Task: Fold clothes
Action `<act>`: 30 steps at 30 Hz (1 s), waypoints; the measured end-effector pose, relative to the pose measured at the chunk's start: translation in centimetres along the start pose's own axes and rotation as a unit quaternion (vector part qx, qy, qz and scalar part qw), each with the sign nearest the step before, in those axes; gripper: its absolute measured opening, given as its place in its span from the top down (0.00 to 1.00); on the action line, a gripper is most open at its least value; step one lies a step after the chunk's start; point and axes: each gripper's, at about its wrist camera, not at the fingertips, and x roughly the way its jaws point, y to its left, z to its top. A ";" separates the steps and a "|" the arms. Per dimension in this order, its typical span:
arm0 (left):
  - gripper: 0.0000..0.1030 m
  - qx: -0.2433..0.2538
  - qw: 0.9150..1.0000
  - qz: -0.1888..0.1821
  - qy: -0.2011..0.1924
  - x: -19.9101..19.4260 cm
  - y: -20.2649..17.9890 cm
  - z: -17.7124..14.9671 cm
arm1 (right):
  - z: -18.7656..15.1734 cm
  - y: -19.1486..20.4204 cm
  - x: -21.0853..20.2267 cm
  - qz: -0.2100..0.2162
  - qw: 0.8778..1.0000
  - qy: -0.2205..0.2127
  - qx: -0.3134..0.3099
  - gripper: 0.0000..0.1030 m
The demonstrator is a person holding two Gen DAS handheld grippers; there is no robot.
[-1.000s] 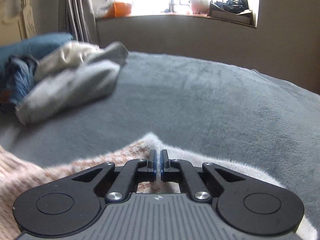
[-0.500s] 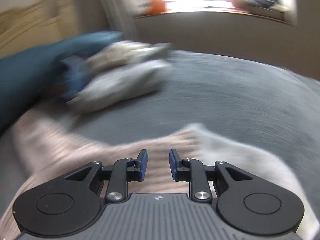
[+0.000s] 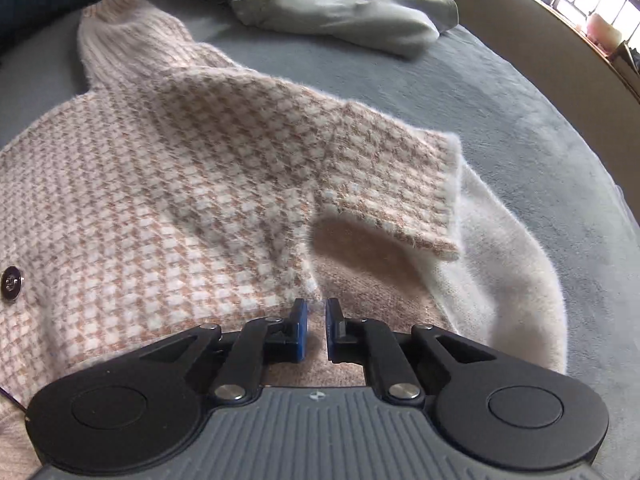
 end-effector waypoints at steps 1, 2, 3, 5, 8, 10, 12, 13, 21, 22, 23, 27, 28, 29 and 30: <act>0.33 -0.001 1.000 -0.003 -0.002 -0.1 0.1 0.1 | 0.4 0.8 -0.6 0.013 1.000 -0.015 -0.005 0.91; 0.33 -0.003 1.000 -0.007 -0.003 -0.2 0.2 0.2 | 1.1 1.7 -1.1 0.022 0.999 -0.033 -0.012 0.91; 0.33 -0.009 1.000 -0.011 -0.003 -0.4 0.4 0.2 | 2.2 2.4 -1.3 0.027 0.998 -0.053 -0.016 0.91; 0.33 -0.020 1.000 -0.008 0.001 -0.2 0.7 0.0 | 4.3 3.1 -1.3 0.024 0.996 -0.088 -0.003 0.92; 0.34 -0.028 1.000 -0.004 0.005 -0.2 1.0 -0.4 | 8.0 2.8 -0.1 -0.005 0.990 -0.131 0.058 0.91; 0.34 -0.031 1.000 -0.004 0.002 -0.5 1.1 -0.7 | 9.9 2.9 1.1 -0.005 0.986 -0.147 0.083 0.91; 0.34 -0.039 0.999 -0.004 0.000 -0.7 1.2 -0.9 | 10.9 3.3 2.9 -0.003 0.987 -0.137 0.086 0.92; 0.34 -0.042 0.999 -0.004 -0.001 -0.8 1.2 -1.0 | 11.0 3.4 4.0 -0.010 0.988 -0.123 0.089 0.92; 0.34 -0.054 0.999 -0.009 0.002 -1.2 1.7 -1.5 | 8.5 2.6 7.5 -0.067 0.987 -0.076 0.129 0.94; 0.34 -0.055 0.998 -0.011 0.003 -1.3 1.8 -1.5 | 8.8 2.7 6.9 -0.067 0.986 -0.083 0.132 0.94; 0.34 -0.056 0.998 -0.012 0.003 -1.3 2.0 -1.5 | 9.2 2.6 6.4 -0.065 0.984 -0.094 0.136 0.94; 0.34 -0.056 0.998 -0.013 0.005 -1.2 2.4 -1.6 | 9.3 0.7 8.1 -0.077 0.979 -0.071 0.177 0.95; 0.34 -0.055 0.998 -0.014 0.004 -1.2 2.4 -1.6 | 9.0 0.3 9.0 -0.082 0.978 -0.062 0.183 0.98; 0.34 -0.055 0.998 -0.015 0.004 -1.2 2.5 -1.7 | 8.8 0.0 9.4 -0.081 0.976 -0.065 0.192 0.99; 0.34 -0.056 0.998 -0.017 0.004 -1.2 2.5 -1.7 | 8.8 -0.1 9.4 -0.083 0.973 -0.069 0.204 1.00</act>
